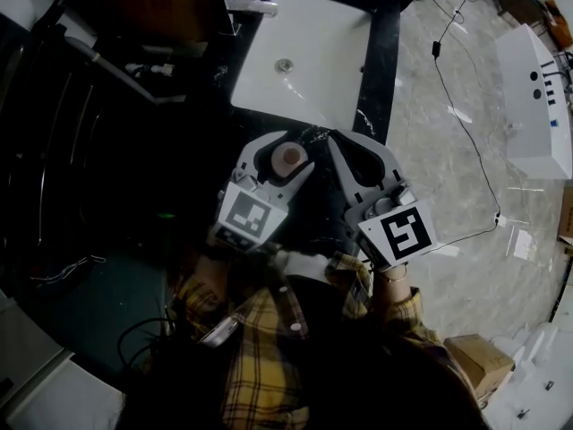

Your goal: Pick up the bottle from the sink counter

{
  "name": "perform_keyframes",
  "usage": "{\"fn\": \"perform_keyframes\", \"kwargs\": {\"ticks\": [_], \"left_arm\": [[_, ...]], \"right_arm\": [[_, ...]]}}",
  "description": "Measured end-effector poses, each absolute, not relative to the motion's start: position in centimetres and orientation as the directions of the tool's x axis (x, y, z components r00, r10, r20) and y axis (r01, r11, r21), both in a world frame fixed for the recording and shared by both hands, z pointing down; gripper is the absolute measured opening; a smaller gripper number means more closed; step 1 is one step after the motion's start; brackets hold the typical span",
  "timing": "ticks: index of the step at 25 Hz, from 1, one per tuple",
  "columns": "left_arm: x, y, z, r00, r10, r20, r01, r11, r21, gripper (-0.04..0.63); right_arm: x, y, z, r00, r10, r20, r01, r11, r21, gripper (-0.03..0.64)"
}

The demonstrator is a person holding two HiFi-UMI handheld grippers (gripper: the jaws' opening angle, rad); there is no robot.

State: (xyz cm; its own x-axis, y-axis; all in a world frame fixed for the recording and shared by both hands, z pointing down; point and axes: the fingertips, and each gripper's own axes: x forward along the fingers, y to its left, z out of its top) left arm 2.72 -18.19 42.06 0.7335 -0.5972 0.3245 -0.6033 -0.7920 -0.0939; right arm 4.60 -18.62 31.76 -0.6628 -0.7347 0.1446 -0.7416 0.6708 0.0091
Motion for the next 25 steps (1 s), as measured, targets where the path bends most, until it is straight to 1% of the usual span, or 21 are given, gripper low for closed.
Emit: {"fn": "perform_keyframes", "kwargs": {"ticks": [2,7,14,25], "left_arm": [[2.8,-18.3,42.8,0.735,-0.59,0.335,-0.591,-0.799,-0.112,0.221],[3.0,-18.4,44.2,0.724,-0.583,0.368,-0.597,-0.798,-0.089,0.221],[3.3,-18.5,45.7,0.725,-0.574,0.38,-0.592,-0.802,-0.081,0.221],[3.1,-19.1,46.5,0.71,-0.596,0.374,-0.606,-0.788,-0.106,0.22]], "right_arm": [[4.5,-18.6,31.9,-0.668,-0.729,0.148,-0.737,0.676,0.007,0.015],[4.6,-18.6,32.1,-0.671,-0.726,0.155,-0.734,0.679,0.006,0.015],[4.6,-18.7,32.2,-0.674,-0.722,0.158,-0.73,0.683,0.008,0.015],[4.8,-18.9,32.7,-0.668,-0.725,0.167,-0.736,0.677,-0.005,0.016]]}}
